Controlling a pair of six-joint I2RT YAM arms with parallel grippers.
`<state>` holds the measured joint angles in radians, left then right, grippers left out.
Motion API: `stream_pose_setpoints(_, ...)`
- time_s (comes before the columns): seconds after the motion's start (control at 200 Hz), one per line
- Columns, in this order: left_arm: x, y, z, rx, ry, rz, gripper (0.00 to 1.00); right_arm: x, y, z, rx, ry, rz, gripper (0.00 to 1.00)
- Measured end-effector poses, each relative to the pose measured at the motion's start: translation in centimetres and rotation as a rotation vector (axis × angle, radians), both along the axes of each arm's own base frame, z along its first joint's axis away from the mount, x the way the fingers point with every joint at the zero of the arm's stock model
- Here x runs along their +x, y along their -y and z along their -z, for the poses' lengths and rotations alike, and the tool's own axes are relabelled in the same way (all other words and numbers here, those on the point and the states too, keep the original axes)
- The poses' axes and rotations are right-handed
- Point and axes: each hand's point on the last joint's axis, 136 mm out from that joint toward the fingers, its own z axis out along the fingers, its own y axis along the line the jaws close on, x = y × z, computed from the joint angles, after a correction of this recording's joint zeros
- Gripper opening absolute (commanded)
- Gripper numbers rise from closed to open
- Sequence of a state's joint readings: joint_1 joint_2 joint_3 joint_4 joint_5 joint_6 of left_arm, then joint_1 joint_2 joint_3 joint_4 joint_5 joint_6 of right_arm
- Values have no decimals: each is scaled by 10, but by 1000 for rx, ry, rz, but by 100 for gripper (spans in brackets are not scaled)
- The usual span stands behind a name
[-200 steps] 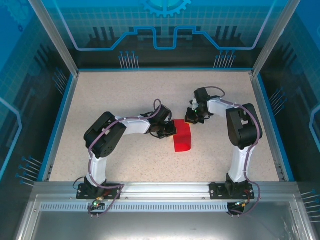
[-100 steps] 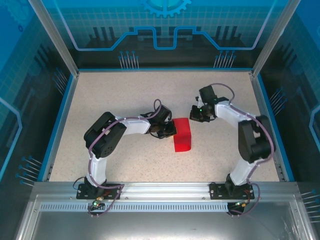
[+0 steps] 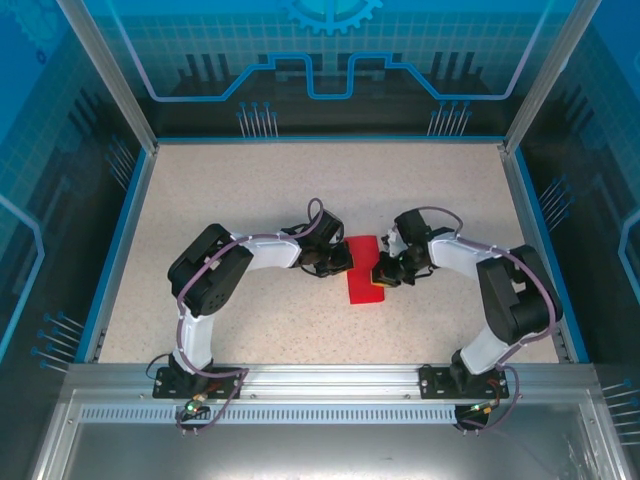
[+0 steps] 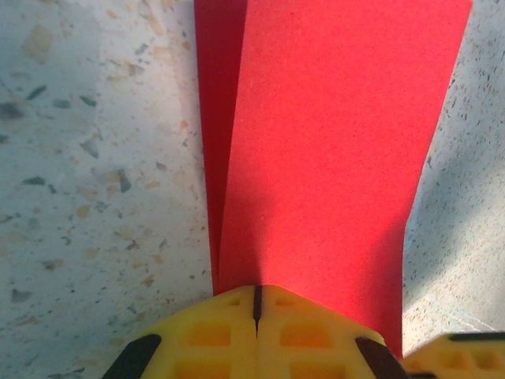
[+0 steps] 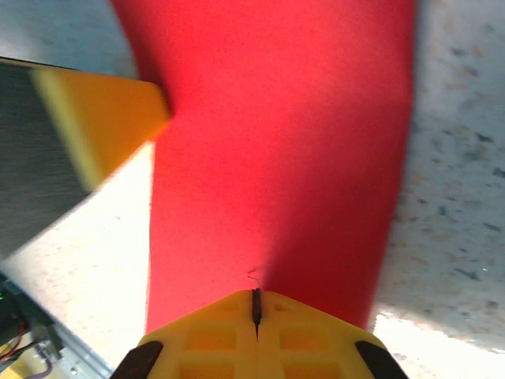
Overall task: Fold a paper plane with a square sheet of paper (pick it up from the middle)
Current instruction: Fold the square sheet of paper in half at the center of the table.
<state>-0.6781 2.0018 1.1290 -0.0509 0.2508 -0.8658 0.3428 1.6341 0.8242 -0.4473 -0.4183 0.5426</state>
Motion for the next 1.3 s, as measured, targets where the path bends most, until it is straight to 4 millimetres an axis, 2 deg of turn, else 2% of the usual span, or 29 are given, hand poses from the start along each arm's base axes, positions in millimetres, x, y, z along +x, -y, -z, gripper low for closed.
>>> stream_pose_setpoints(0.07,0,0,0,1,0,0,0,-7,6,13,-39,-23,2,0)
stream_pose_setpoints(0.28,0,0,0,2,1,-1,0,-9,8,15,-66,25,15,0)
stream_pose_setpoints(0.41,-1,2,1,2,2,4,0,-12,16,14,-99,60,50,0)
stream_pose_setpoints(0.71,-1,2,1,2,2,5,0,-42,46,13,-196,40,178,0)
stream_pose_setpoints(0.81,-1,3,0,3,2,6,0,-50,56,7,-237,36,201,0)
stream_pose_setpoints(0.865,-1,3,0,3,3,8,0,-51,57,-1,-232,55,202,4)
stream_pose_setpoints(0.945,-1,3,-1,6,1,10,0,-44,50,-18,-191,101,192,5)
stream_pose_setpoints(1.095,0,3,-1,10,-1,13,0,-12,23,-48,-104,167,132,2)
stream_pose_setpoints(1.17,0,3,-1,12,-1,14,0,4,10,-49,-74,168,102,1)
stream_pose_setpoints(1.3,0,3,-1,17,0,12,0,25,-5,-29,-76,124,69,0)
